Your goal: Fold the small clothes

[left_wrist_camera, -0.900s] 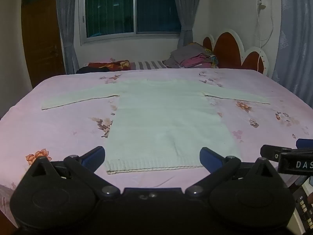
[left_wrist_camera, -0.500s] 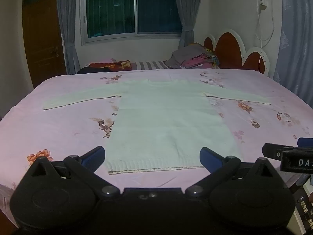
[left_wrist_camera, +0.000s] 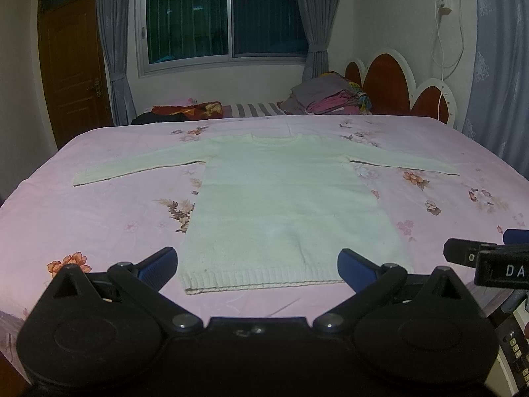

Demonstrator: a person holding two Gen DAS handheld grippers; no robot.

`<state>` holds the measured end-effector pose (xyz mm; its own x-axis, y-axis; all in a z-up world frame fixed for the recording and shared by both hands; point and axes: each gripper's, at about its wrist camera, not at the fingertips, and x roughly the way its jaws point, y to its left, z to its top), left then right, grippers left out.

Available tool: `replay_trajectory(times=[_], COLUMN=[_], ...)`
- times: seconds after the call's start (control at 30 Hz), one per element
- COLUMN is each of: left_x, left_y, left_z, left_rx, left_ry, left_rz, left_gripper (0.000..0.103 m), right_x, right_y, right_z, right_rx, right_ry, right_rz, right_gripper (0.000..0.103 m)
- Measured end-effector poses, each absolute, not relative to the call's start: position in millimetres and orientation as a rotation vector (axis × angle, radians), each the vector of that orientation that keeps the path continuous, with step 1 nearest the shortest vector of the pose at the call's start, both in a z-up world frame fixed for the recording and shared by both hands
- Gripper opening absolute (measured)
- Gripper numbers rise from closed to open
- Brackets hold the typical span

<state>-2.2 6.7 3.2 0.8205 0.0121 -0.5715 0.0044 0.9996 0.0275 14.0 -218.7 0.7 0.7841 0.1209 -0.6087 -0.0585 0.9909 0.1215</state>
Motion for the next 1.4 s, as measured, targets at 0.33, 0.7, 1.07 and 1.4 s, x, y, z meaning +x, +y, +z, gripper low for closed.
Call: replay_trajectory(times=[0.33,0.7,1.07,1.4], left_x=[0,-2,-4,-5], left_y=[5,3,4,4], left_z=[2,3,3,4], left_rx=[0.032,0.033,0.034,0.03], left_ry=[0.605,0.603,0.603,0.596], left_rz=[0.007,0.013,0.017,0.025], left_gripper=[0.103,0.103,0.103,0.103], right_x=[14,14,13,13], right_y=[-217,-216,-214,-213], right_z=[2,2,3,4], right_rx=[0.097,0.096,0.097,0.097], right_ry=[0.659,0.66,0.657,0.654], right_rz=[0.097,0.098,0.1,0.101], right_gripper=[0.103,0.103,0.103,0.103])
